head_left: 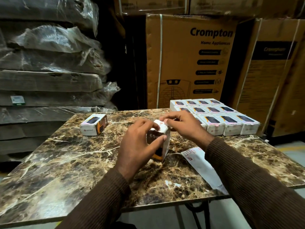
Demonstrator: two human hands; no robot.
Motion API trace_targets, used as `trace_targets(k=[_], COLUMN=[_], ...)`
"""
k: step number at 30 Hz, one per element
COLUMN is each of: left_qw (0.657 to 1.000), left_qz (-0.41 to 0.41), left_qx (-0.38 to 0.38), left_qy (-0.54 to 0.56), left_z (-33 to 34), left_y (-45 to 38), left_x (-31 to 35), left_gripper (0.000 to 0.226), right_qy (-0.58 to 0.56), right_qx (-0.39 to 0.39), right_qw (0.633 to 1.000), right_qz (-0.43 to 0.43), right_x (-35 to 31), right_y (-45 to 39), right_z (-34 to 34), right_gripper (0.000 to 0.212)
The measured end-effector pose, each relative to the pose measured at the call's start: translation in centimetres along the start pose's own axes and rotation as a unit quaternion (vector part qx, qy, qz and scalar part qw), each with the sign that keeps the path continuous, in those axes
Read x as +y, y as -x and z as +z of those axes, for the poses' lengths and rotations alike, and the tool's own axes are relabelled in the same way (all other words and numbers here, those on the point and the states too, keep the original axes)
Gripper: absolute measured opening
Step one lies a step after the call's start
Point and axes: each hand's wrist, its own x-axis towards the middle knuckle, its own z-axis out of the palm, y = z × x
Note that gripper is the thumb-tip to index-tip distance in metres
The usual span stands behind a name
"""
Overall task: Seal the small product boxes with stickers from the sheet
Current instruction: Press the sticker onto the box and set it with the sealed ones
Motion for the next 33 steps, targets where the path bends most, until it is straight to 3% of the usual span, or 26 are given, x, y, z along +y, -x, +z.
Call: trace_targets(k=[8, 13, 20, 33], left_qw=[0.999, 0.996, 0.996, 0.999], left_qz=[-0.030, -0.063, -0.056, -0.014], left_qx=[-0.012, -0.024, 0.019, 0.045], left_qy=[0.012, 0.062, 0.061, 0.012], left_z=[0.1, 0.3, 0.9, 1.4], left_y=[-0.8, -2.2, -3.0, -2.8], left_x=[-2.4, -3.4, -4.1, -4.3], left_gripper=[0.025, 0.022, 0.020, 0.023], right_qy=[-0.022, -0.003, 0.031, 0.014], right_qx=[0.035, 0.105, 0.138, 0.101], right_qw=[0.999, 0.994, 0.989, 0.995], right_qz=[-0.024, -0.032, -0.036, -0.020], right_x=[1.0, 1.2, 0.6, 1.1], right_y=[1.6, 2.4, 1.5, 0.6], right_z=[-0.3, 1.1, 2.4, 1.8], right_gripper=[0.008, 0.005, 0.012, 0.018])
